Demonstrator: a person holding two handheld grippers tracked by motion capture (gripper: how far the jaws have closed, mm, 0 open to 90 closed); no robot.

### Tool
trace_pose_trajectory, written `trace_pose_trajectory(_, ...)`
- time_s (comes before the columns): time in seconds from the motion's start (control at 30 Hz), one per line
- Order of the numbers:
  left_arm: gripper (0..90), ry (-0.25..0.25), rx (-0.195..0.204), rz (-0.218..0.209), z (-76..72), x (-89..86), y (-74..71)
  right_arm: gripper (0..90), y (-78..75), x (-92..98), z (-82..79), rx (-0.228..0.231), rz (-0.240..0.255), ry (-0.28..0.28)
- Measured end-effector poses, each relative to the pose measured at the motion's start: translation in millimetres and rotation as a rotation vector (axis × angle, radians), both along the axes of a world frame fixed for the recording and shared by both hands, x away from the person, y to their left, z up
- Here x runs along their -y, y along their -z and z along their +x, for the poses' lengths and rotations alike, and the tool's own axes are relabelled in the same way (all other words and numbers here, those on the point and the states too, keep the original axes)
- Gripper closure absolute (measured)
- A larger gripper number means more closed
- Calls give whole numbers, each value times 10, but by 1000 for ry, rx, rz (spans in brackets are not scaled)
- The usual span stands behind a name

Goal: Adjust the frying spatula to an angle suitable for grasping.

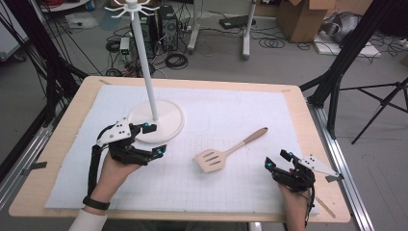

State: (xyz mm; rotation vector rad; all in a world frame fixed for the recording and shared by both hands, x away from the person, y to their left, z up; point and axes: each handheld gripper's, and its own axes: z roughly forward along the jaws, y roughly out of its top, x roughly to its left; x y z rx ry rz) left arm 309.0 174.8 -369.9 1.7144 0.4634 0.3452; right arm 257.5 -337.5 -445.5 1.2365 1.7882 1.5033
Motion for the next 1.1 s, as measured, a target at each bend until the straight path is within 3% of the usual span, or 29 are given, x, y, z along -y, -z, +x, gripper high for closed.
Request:
trace_pose_trajectory(0.43, 200, 27, -20, 0, 185, 353, -149, 237, 1, 1, 3, -1, 3, 1)
trace_pose_trajectory(0.87, 200, 61, -38, 59, 349, 761, -258, 237, 1, 1, 4, -7, 6, 2)
trace_pose_trajectory(1.1, 199, 75, -48, 88, 425, 998, -245, 237, 1, 4, 5, -7, 7, 1)
